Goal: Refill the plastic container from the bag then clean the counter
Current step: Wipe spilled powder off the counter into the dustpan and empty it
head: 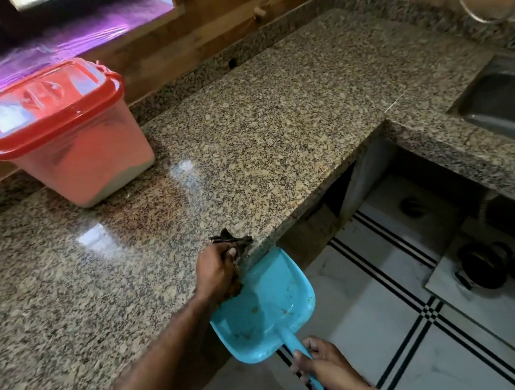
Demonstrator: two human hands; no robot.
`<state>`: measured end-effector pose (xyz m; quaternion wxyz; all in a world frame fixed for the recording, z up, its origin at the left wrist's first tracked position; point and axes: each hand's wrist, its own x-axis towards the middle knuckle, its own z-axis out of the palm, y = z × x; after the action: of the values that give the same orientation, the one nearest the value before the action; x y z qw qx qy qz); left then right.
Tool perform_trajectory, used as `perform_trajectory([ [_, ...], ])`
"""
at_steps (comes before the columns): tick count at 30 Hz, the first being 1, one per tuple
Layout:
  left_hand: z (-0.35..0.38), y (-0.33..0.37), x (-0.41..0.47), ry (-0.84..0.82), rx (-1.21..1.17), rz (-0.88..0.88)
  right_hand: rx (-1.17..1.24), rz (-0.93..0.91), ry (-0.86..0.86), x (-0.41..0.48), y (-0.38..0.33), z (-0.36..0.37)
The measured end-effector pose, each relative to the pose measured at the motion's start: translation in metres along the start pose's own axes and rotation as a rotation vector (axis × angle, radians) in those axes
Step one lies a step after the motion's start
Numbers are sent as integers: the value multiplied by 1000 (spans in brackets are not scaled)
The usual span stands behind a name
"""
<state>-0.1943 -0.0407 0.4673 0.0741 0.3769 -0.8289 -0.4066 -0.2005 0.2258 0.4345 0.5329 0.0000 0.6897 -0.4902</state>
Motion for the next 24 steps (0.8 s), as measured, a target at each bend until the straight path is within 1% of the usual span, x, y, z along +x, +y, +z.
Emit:
perform_trajectory([
  [2, 8, -1, -16, 61, 42, 74, -3, 0, 0, 0, -2, 2],
  [4, 14, -3, -25, 95, 153, 144, -13, -17, 2, 0, -5, 3],
  [6, 14, -7, -28, 37, 246, 219, -20, -31, 5, 2, -6, 4],
  [8, 11, -8, -31, 11, 253, 248, -23, -32, 4, 4, -6, 4],
  [9, 5, -6, -31, 52, 172, 198, -20, -30, 1, 4, -7, 3],
  [12, -26, -3, -13, 265, -185, -103, -20, -37, -22, 5, -5, 0],
  [13, -35, -6, -2, 315, -207, -165, -22, -37, -25, 4, -5, -1],
  [15, -47, -15, 18, 362, -165, -223, -40, -37, -28, 4, -2, -4],
  [16, -48, -19, 23, 352, -161, -234, -53, -37, -26, 4, 1, -6],
  [18, -39, -22, 27, 223, -233, -225, -68, -46, -29, 4, 5, -8],
  [19, -30, -19, 25, 140, -245, -203, -65, -43, -34, 3, 7, -9],
  [20, -21, -17, 24, 94, -237, -162, -61, -37, -38, 3, 9, -9],
  [24, 11, -6, 27, 35, 119, 110, -74, -33, -51, 3, 13, -10],
])
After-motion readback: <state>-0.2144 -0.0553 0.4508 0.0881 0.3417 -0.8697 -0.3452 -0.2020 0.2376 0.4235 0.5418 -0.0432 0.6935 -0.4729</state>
